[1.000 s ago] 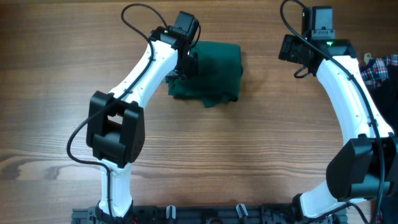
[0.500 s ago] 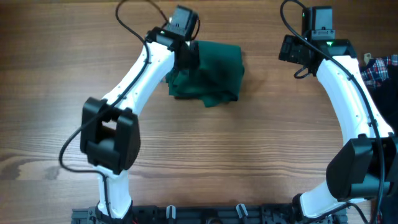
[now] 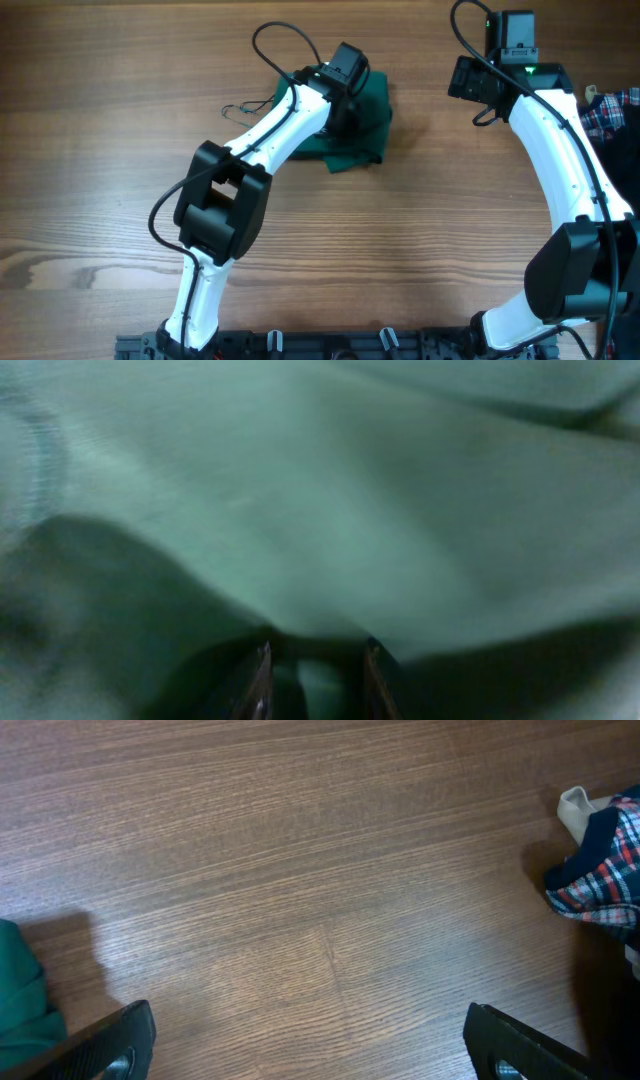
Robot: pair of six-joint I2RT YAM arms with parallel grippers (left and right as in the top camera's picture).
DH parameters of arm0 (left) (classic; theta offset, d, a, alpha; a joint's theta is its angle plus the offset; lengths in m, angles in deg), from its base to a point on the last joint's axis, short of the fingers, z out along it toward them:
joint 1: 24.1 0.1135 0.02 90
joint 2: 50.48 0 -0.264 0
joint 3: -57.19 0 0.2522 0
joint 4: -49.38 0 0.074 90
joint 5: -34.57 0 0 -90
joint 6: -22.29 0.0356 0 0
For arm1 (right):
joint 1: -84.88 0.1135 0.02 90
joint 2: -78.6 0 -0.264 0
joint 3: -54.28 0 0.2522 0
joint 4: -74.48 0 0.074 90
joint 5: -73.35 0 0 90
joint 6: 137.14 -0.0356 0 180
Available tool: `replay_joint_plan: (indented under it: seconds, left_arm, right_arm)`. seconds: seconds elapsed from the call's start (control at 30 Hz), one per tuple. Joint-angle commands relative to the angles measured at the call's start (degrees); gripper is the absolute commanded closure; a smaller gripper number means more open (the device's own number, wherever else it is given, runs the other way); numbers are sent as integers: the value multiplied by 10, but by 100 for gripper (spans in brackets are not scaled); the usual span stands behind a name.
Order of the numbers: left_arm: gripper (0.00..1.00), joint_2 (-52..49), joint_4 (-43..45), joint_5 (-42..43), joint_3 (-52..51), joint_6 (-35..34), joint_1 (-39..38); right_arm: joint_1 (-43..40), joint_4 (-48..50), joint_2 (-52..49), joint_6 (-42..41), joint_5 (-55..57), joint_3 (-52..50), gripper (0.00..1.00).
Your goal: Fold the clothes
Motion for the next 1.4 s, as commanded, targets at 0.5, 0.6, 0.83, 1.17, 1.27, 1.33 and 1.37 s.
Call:
replay_joint_plan:
  seconds: [0.5,0.6,0.83,1.17,1.27,1.33,1.37]
  left_arm:
    - [50,50,-52,-44,75,3,52]
    - [19,56,-63,-45,74,10,73]
    - [0,30,-54,38,74,101,121]
    - [0,-26,-86,56,73,183,122]
    - [0,-28,-92,82,73,184,122]
    - [0,-34,-92,123,73,184,122]
    - [0,-42,-91,134,73,183,121]
  right_arm:
    - [-2,1,-7,3,-5,-6,0]
    - [-2,1,-7,3,-5,-6,0]
    - [-2,0,-7,3,-5,-6,0]
    - [-2,-7,-7,2,-5,-6,0]
    - [-2,-8,-7,2,-5,-6,0]
    - [-2,-8,-7,2,-7,-6,0]
    - [-2,-8,-7,2,-12,-6,0]
